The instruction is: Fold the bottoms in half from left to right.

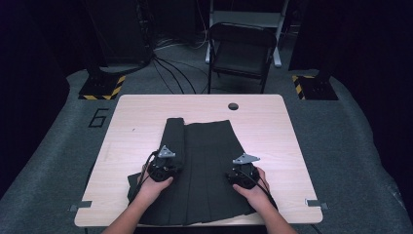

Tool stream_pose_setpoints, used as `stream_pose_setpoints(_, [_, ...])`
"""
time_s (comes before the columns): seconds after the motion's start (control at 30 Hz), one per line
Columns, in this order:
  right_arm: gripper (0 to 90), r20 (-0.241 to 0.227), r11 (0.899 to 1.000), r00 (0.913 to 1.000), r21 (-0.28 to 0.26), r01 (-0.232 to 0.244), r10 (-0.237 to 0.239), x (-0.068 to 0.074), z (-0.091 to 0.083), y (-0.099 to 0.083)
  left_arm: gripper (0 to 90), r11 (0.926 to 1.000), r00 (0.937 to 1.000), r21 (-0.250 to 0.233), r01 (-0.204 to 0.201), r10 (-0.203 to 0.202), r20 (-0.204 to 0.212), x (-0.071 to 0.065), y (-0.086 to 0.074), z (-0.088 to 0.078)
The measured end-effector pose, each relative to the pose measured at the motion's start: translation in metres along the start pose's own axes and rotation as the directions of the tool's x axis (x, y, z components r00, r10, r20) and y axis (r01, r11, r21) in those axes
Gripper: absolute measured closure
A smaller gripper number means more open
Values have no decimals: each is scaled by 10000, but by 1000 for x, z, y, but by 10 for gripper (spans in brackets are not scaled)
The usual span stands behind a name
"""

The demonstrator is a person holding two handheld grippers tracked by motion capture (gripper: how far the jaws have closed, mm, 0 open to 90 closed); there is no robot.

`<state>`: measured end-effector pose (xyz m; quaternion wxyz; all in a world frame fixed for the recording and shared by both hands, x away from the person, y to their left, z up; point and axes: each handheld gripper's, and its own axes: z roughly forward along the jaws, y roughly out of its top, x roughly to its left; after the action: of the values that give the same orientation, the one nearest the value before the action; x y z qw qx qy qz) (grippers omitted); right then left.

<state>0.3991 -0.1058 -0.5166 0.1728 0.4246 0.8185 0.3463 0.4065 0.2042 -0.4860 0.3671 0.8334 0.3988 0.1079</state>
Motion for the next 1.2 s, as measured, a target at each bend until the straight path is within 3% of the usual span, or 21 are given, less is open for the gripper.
stream_pose_setpoints(0.13, [468,25,10000,10000,-23,-52,52,0,0,0,841,9983,9996,-520,267,-268,-25,2,10,-12])
stream_pose_setpoints(0.27, [468,-41,10000,10000,-4,-18,18,-1,0,-1,841,9932,9980,-993,606,-584,242,2,16,-23])
stream_pose_setpoints(0.53, [466,-152,10000,9999,-23,61,-61,-3,1,-1,841,9915,9992,-1275,240,-196,360,-5,34,-37])
stream_pose_setpoints(0.67, [466,-157,10000,9999,-55,-51,50,-3,1,-1,841,9947,9987,-1024,-13,64,501,-15,38,-29])
stream_pose_setpoints(0.73, [466,-155,10000,9999,-31,-4,4,-3,1,-1,841,9959,9985,-880,-188,232,503,-21,38,-19])
stream_pose_setpoints(0.87, [466,-158,10000,9999,-24,-38,38,-3,1,-1,840,9983,9971,-554,-152,192,730,-32,38,2])
stream_pose_setpoints(0.97, [466,-162,10000,9999,-45,-12,11,-3,1,-2,840,9987,9970,-237,-459,473,615,-37,36,16])
stream_pose_setpoints(1.07, [466,-151,9999,9998,-13,-161,161,-2,0,-2,837,9990,9973,33,-447,444,590,-38,33,26])
stream_pose_setpoints(1.2, [466,-171,9999,9997,-18,-151,150,-2,0,-2,805,10000,9974,3,-12,11,722,-38,30,32])
